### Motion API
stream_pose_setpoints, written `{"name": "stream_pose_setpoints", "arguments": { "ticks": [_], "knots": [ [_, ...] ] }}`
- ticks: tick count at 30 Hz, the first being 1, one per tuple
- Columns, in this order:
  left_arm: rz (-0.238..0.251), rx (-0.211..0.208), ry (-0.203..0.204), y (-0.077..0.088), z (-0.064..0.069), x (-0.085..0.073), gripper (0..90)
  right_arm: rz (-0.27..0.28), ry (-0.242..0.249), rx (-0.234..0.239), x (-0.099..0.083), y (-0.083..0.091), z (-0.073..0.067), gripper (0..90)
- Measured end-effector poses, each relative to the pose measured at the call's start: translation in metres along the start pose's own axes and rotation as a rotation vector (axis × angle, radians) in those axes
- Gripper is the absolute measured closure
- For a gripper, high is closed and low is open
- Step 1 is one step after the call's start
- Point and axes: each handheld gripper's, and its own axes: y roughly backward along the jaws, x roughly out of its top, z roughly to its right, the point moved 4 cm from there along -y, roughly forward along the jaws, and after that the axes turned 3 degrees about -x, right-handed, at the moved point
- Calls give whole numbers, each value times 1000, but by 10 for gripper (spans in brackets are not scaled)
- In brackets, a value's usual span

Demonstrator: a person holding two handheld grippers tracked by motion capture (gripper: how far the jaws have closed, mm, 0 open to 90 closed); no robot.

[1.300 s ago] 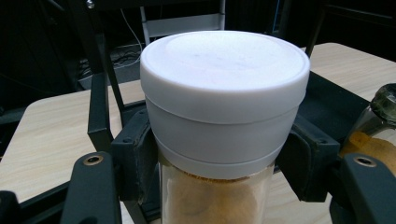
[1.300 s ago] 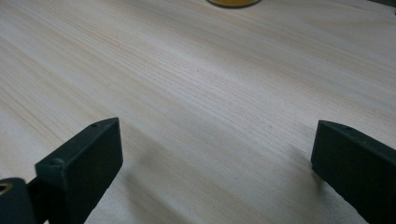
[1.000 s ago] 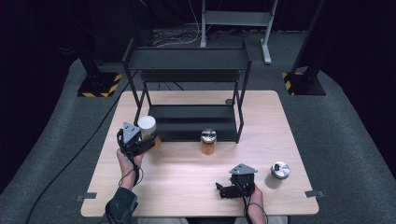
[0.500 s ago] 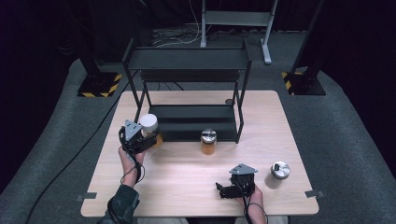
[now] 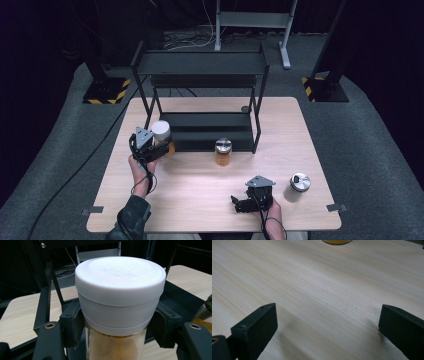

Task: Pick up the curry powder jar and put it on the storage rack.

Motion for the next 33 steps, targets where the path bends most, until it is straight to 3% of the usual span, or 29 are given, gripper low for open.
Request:
{"name": "stream_pose_setpoints", "arguments": {
  "ticks": [33],
  "knots": [
    [-18, 12, 7, -17, -11, -1, 348, -7, 9, -4, 0, 0, -1, 13]
  ]
}}
